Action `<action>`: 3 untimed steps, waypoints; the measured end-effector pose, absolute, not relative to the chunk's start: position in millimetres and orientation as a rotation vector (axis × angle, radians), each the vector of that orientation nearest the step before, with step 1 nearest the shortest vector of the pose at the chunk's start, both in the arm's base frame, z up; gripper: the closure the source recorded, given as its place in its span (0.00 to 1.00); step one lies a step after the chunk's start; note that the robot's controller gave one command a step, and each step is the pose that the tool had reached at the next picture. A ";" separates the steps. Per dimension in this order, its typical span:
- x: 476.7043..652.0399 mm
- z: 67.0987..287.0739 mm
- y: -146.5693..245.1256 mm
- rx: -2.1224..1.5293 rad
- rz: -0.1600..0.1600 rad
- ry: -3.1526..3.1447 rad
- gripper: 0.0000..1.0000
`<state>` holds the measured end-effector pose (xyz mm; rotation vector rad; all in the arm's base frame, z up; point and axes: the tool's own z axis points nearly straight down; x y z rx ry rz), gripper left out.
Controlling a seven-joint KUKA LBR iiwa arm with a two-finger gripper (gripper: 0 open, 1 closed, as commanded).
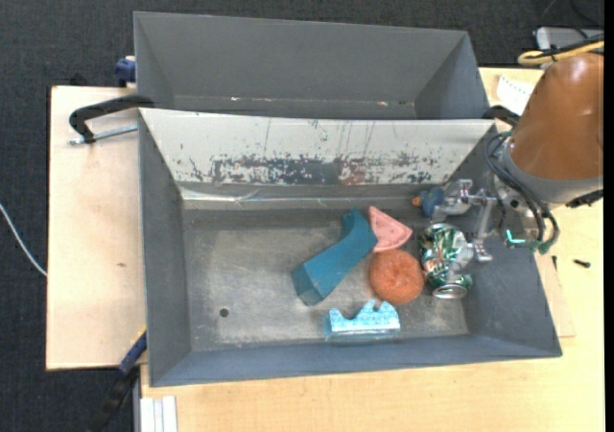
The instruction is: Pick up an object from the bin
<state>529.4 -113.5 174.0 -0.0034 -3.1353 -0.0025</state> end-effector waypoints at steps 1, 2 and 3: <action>531.3 178.0 -113.1 -0.001 0.000 -3.143 0.00; 564.5 74.0 -127.6 0.365 0.000 -3.127 1.00; 564.5 74.0 -127.5 0.365 0.000 -3.127 1.00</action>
Offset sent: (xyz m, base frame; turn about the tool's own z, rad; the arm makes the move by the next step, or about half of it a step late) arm 0.0321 -0.0150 -0.1030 -0.2354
